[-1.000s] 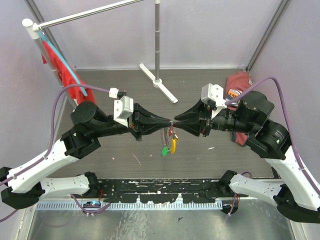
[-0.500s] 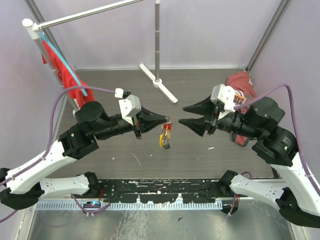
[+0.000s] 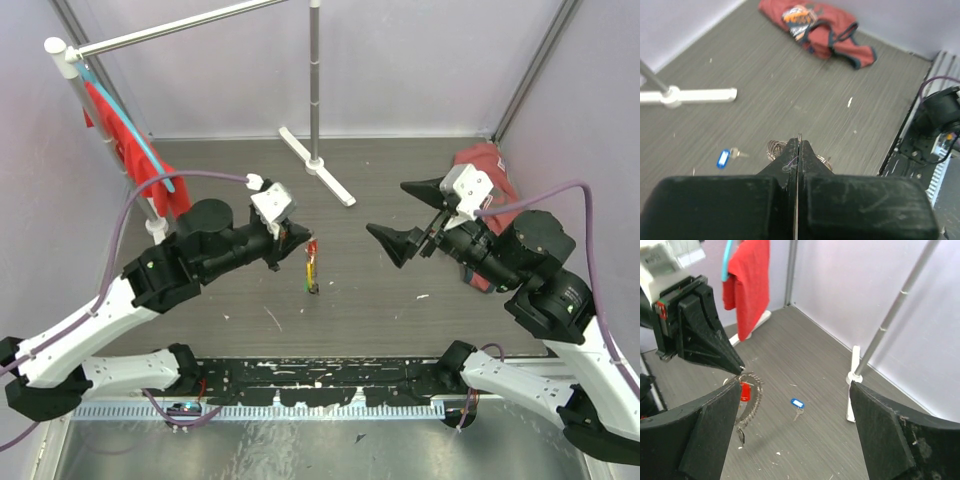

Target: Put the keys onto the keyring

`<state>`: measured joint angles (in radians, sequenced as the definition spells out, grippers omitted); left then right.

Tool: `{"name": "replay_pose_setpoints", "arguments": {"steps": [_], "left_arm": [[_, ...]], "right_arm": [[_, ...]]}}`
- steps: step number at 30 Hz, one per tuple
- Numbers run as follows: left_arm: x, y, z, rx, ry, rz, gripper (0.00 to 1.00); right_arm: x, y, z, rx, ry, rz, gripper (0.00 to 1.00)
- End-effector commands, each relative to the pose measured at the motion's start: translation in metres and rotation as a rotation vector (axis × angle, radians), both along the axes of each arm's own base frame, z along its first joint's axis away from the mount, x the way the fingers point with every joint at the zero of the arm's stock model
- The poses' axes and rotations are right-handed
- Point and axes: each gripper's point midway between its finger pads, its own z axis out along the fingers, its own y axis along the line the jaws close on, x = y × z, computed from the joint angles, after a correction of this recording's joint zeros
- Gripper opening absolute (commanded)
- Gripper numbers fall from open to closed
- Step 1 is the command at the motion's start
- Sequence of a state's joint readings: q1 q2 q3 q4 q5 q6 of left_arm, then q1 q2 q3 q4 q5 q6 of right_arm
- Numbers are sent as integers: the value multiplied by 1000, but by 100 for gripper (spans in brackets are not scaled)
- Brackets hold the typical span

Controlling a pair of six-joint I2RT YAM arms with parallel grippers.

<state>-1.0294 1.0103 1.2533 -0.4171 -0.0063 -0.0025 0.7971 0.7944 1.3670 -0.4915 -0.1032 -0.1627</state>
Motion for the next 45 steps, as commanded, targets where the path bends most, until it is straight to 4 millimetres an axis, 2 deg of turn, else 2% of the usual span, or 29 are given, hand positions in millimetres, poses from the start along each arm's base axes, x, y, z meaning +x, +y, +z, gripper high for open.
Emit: {"name": "replay_pose_setpoints", "arguments": {"steps": [1,6,9,12,13,16,21,25,28,29,32,35,37,39,43,45], "left_arm": [[16,12,-49,154,91,107,0],[30,17,-87,271,158,170,0],[35,8,-108,331,188,165,0],[36,-12,-123,340,219,108,0],[38,-23,-136,355,241,87,0],[42,-51,-154,348,273,27,0],[57,-90,-184,357,304,-22,0],[70,-112,-206,355,320,-32,9],[80,-121,-214,331,349,-32,22],[84,-122,-215,321,357,-29,29],[91,-122,-214,281,381,-16,39],[99,-112,-208,233,397,13,48],[107,-100,-201,184,415,48,54],[113,-85,-188,122,430,74,70],[125,-48,-169,15,454,147,97],[130,-29,-160,-18,456,196,98]], "right_arm": [[13,-21,22,93,-45,-136,95],[15,-38,28,145,-54,-214,98],[13,-40,27,155,-46,-215,98],[12,-42,24,162,-31,-220,98],[12,-42,24,162,-26,-221,98],[13,-45,22,174,-5,-242,98],[18,-49,16,198,33,-280,99],[29,-53,6,219,81,-349,100],[31,-49,1,225,94,-340,100],[33,-49,-1,243,105,-353,100],[42,-50,-7,274,140,-398,100],[48,-52,-15,280,162,-439,100],[58,-59,-25,279,183,-515,100],[64,-58,-39,201,209,-552,100],[74,-35,-66,105,280,-509,100],[80,-26,-80,82,317,-485,100]]}}
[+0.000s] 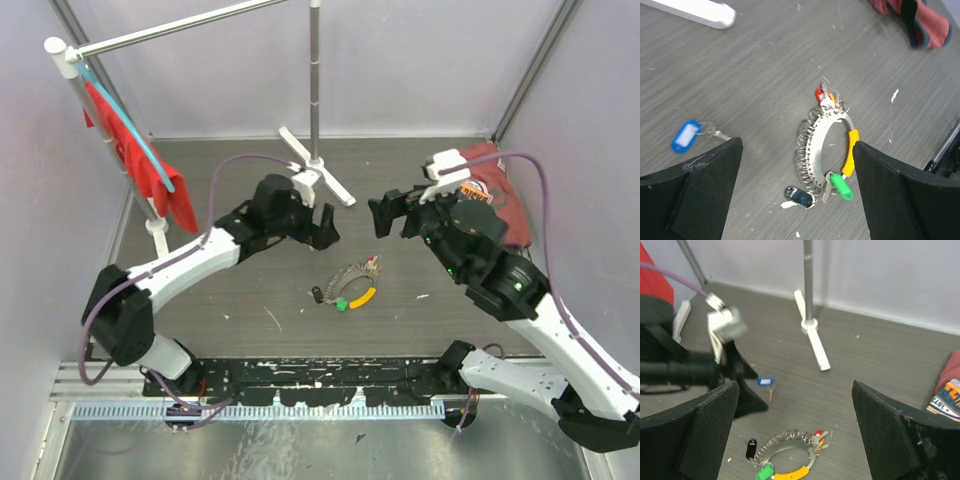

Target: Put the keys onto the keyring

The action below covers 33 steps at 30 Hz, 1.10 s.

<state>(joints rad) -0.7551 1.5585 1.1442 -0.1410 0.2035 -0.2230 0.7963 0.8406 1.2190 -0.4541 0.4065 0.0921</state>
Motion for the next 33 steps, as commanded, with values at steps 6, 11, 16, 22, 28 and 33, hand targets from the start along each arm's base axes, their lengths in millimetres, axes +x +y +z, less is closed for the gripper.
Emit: {"name": "replay_pose_setpoints", "arguments": {"steps": [6,11,16,22,28,33], "left_arm": [[19,79,62,-190,-37,251,98],[13,129,82,-155,-118,431,98],[-1,173,96,-131,-193,566,98],[-23,219,106,-120,-301,704,98],[-33,240,93,-105,-317,779,98],[-32,239,84,-95,-303,778,98]], "right_arm": [[41,-2,-45,176,197,139,100],[57,-35,-55,231,206,79,100],[58,-51,-51,181,148,2,100],[47,-59,-50,33,78,-72,100],[45,-80,-47,78,0,-184,100],[48,-80,-62,109,14,-202,100]]}}
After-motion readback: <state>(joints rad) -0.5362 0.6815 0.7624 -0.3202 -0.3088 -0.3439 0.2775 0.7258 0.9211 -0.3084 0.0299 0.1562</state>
